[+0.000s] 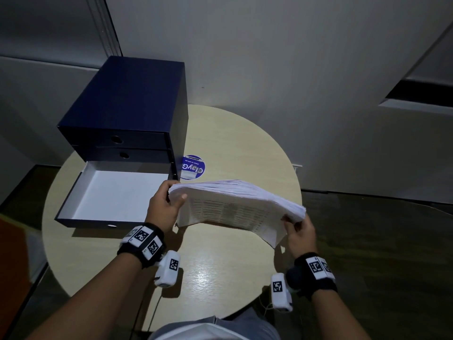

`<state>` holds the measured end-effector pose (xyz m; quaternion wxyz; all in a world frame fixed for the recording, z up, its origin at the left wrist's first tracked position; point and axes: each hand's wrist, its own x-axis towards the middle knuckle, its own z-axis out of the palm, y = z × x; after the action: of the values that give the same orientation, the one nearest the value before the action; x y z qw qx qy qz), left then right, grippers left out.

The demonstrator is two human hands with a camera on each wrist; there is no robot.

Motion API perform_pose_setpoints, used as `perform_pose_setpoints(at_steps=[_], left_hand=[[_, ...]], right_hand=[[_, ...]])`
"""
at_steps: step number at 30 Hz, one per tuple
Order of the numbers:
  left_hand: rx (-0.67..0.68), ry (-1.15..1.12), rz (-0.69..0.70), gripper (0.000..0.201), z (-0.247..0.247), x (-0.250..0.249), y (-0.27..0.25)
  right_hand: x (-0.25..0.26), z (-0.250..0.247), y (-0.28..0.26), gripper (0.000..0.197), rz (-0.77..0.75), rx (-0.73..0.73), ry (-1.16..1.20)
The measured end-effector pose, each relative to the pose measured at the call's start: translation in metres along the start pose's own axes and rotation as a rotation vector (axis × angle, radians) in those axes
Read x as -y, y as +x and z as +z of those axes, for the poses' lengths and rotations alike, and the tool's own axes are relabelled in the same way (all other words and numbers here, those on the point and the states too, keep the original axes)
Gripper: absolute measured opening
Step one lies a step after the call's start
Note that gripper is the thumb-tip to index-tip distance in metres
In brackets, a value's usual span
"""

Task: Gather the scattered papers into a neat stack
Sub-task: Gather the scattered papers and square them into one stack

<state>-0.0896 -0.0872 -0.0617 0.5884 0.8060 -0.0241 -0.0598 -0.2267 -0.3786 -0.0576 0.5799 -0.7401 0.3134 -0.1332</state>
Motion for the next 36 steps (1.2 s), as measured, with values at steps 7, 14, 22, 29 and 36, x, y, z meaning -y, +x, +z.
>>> perform_pose_setpoints(at_steps=[7,14,22,29,36], left_hand=[[-0.022,0.549,0.522,0.071,0.019,-0.069,0.001],[0.09,0.297,0.632,0.02,0.03,-0.138,-0.003],[0.025,-0.244,0.307,0.034,0.003,-0.119,-0.001],[-0.033,-0.298,0.286,0.049,0.015,-0.123,-0.014],[-0.02,-0.13,0.193,0.038,0.021,-0.08,-0.032]], right_hand=[[0.1,-0.003,0.015,0.032,-0.537,-0.012,-0.359],[0.187,0.023,0.005,0.034,-1.078,0.125,-0.543],[0.123,0.004,0.017,0.086,-0.237,0.099,0.019],[0.118,0.032,0.003,0.042,-0.338,0.192,0.12],[0.078,0.043,-0.023,0.046,-0.258,0.185,0.047]])
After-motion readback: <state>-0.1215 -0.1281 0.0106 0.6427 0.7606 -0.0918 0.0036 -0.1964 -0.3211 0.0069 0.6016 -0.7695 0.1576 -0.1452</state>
